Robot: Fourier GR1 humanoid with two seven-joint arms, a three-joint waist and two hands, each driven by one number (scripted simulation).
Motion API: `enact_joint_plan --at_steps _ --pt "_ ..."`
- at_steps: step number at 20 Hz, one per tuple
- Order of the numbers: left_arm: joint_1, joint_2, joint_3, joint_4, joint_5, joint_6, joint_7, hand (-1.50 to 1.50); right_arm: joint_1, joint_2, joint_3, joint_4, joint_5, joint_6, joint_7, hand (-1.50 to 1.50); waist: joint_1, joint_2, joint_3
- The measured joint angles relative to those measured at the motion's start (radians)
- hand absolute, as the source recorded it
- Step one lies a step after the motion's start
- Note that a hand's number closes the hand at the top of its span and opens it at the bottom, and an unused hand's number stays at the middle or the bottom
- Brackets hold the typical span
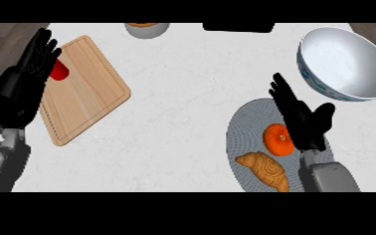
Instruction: Pick the squash from the placemat and place it in the bowl
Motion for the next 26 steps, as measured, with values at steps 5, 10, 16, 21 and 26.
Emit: enact_joint_plan --at_steps 5,10,16,21,26 --pt "0.022 -0.054 -0.033 0.019 -0.011 0.007 -0.029 0.0 -0.025 -0.093 0.15 -0.049 0.004 0.272 -0.048 1.5 -0.013 0.025 0.009" --pt "0.068 -0.138 -0.097 0.046 -0.024 0.03 -0.044 0.0 -0.027 -0.215 0.179 -0.117 0.127 0.351 -0.287 -1.5 -0.043 0.024 0.011" --pt "0.106 -0.207 -0.147 0.07 -0.065 0.062 -0.087 0.0 0.129 -0.27 0.082 -0.091 0.009 0.496 -0.673 -1.5 -0.057 0.032 0.014" --pt "0.111 -0.237 -0.157 0.08 -0.09 0.063 -0.099 0.0 0.154 -0.341 -0.028 -0.141 -0.013 0.54 -0.757 -1.5 -0.052 0.032 0.013" --pt "0.1 -0.261 -0.162 0.096 -0.116 0.07 -0.101 0.0 0.092 -0.409 -0.108 -0.222 -0.027 0.524 -0.593 -1.5 -0.048 0.032 0.012"
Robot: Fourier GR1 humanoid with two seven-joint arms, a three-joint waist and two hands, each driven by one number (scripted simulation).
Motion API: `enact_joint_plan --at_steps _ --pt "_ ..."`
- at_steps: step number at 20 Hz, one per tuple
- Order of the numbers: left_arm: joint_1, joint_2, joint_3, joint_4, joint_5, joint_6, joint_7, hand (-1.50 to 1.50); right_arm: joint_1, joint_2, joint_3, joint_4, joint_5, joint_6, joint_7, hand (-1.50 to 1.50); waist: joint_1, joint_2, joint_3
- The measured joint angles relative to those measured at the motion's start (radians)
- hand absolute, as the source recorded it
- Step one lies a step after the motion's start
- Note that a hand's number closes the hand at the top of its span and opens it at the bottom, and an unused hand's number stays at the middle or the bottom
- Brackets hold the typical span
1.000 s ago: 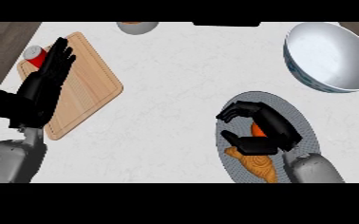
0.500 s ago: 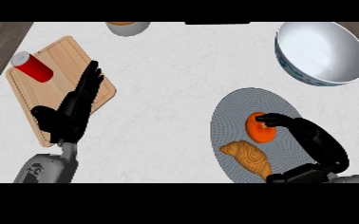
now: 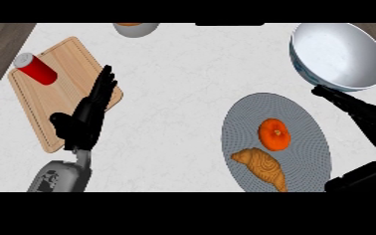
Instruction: Pick the squash from the placemat and place it in the bowl
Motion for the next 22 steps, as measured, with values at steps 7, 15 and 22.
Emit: enact_joint_plan --at_steps 7,15,22 --pt "-0.013 -0.036 -0.014 0.0 -0.03 0.005 0.021 0.0 -0.07 -0.065 0.013 -0.039 -0.002 0.067 0.247 -1.5 0.007 0.001 0.0" --pt "0.008 -0.036 0.003 -0.018 -0.037 -0.02 0.021 0.0 -0.111 -0.072 0.101 -0.026 0.125 0.124 0.399 -1.5 0.011 0.002 0.0" --pt "0.023 -0.061 0.025 -0.019 -0.061 -0.038 0.011 0.0 -0.112 -0.036 0.094 0.094 0.253 0.204 0.297 -1.5 0.009 0.002 0.0"
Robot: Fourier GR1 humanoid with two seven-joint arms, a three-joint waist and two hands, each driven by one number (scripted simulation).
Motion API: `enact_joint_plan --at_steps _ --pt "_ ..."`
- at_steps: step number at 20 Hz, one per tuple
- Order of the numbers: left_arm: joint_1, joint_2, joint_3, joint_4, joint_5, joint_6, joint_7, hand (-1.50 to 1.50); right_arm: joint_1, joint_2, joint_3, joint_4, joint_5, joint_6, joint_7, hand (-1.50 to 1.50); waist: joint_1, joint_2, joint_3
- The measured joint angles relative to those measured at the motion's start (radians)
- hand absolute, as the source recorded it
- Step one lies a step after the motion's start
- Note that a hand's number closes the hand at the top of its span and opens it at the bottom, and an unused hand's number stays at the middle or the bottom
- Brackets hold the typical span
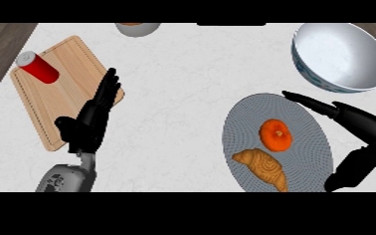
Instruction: Pick the squash from the placemat and place it in the bowl
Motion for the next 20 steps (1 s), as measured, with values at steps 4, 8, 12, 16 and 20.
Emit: enact_joint_plan --at_steps 4,8,12,16,20 --pt "-0.014 -0.021 0.009 -0.002 -0.025 -0.002 0.017 0.0 -0.018 0.032 -0.032 0.056 0.025 0.05 -0.041 -1.5 -0.001 0.0 0.0" --pt "-0.008 -0.028 0.019 -0.024 -0.035 -0.01 0.038 0.0 -0.011 0.062 -0.063 0.079 0.017 0.092 -0.072 -1.5 -0.001 -0.001 0.0" --pt "-0.018 -0.036 0.044 0.006 -0.037 -0.032 0.023 0.0 0.012 0.091 -0.094 0.07 0.004 0.133 -0.078 -1.5 -0.003 0.0 0.0" --pt "0.013 -0.048 0.045 -0.01 -0.048 -0.048 0.01 0.0 0.02 0.126 -0.115 0.08 -0.002 0.16 -0.059 -1.5 -0.002 -0.001 0.0" --pt "-0.03 -0.045 0.071 -0.009 -0.053 -0.064 0.042 0.0 0.02 0.161 -0.121 0.104 0.012 0.17 -0.041 -1.5 -0.003 -0.001 0.0"
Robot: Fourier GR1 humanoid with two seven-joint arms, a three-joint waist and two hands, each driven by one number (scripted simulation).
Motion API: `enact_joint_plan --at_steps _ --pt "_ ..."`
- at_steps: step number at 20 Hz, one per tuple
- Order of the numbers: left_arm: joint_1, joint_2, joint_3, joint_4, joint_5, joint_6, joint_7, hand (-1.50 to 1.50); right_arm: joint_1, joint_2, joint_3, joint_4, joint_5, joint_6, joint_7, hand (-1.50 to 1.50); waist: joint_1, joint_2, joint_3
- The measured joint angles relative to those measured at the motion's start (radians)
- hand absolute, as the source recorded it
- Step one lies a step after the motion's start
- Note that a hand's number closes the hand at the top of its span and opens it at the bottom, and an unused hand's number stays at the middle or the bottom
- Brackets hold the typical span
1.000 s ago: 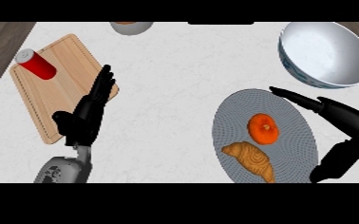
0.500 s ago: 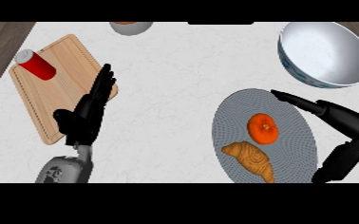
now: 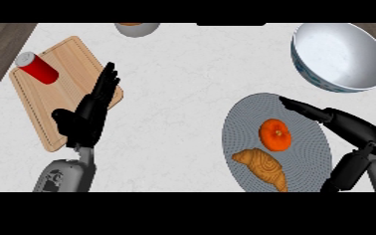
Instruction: Pick the squash from the placemat and place it in the bowl
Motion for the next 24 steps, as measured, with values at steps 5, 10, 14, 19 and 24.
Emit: enact_joint_plan --at_steps 5,10,14,19,24 --pt "0.037 -0.016 0.005 0.005 -0.018 -0.015 -0.038 0.0 -0.004 0.043 -0.001 0.043 0.04 0.006 -0.012 -1.5 0.001 0.0 0.0" --pt "0.02 -0.038 0.013 0.021 -0.037 -0.016 -0.035 0.0 -0.015 0.079 0.004 0.095 0.099 -0.012 -0.041 -1.5 0.001 0.001 0.0" --pt "0.039 -0.04 0.023 0.008 -0.037 -0.032 -0.041 0.0 -0.032 0.111 0.033 0.166 0.197 -0.082 -0.107 -1.5 0.003 0.0 0.0" --pt "0.03 -0.043 0.029 -0.004 -0.042 -0.035 -0.019 0.0 -0.057 0.11 0.061 0.242 0.326 -0.182 -0.183 -1.5 0.004 0.001 0.0" --pt "0.039 -0.054 0.03 -0.007 -0.054 -0.041 -0.023 0.0 -0.087 0.124 0.081 0.291 0.402 -0.211 -0.214 -1.5 0.003 0.0 0.0"
